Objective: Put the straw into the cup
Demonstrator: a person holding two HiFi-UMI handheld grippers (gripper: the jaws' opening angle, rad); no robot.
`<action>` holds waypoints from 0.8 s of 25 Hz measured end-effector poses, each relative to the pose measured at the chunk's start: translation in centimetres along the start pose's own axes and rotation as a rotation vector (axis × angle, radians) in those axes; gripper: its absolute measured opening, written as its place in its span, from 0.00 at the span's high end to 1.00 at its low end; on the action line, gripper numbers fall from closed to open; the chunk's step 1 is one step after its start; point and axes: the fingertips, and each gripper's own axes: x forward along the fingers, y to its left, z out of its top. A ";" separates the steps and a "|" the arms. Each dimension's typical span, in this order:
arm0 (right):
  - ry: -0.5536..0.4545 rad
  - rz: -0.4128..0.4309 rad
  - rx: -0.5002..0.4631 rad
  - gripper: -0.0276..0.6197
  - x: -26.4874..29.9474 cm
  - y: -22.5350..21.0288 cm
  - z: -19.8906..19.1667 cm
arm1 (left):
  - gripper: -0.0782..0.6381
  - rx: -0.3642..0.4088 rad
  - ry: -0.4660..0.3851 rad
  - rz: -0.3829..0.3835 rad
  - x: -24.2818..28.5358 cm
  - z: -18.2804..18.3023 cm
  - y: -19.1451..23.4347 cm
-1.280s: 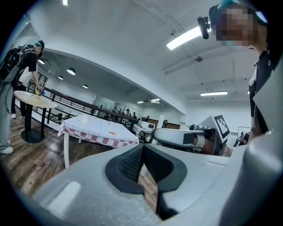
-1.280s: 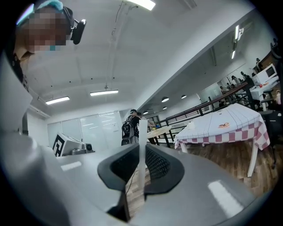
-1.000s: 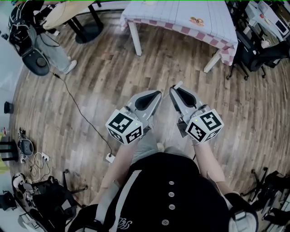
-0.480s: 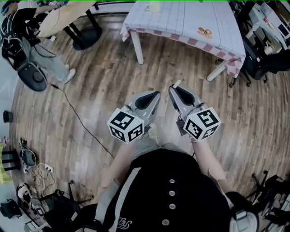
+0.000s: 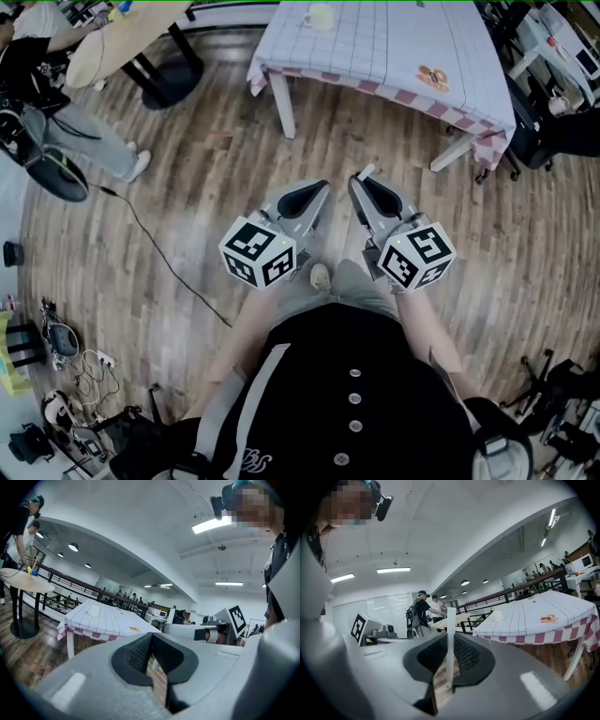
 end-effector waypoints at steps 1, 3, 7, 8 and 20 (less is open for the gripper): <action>0.005 -0.004 0.003 0.89 0.2 -0.2 -0.2 | 0.90 -0.005 0.003 -0.003 0.2 -0.1 0.3; 0.017 -0.013 0.005 0.89 0.5 -0.9 -0.4 | 0.89 -0.014 0.008 -0.004 0.6 -0.3 1.0; 0.010 -0.021 0.021 0.89 1.5 -2.3 -0.3 | 0.89 -0.030 0.008 0.006 1.5 0.0 2.4; 0.005 -0.018 0.022 0.89 1.8 -2.5 -0.2 | 0.89 -0.037 0.006 0.010 1.8 0.0 2.7; -0.042 0.002 0.038 0.89 8.5 -9.5 2.8 | 0.89 -0.040 -0.005 0.051 7.5 2.6 9.7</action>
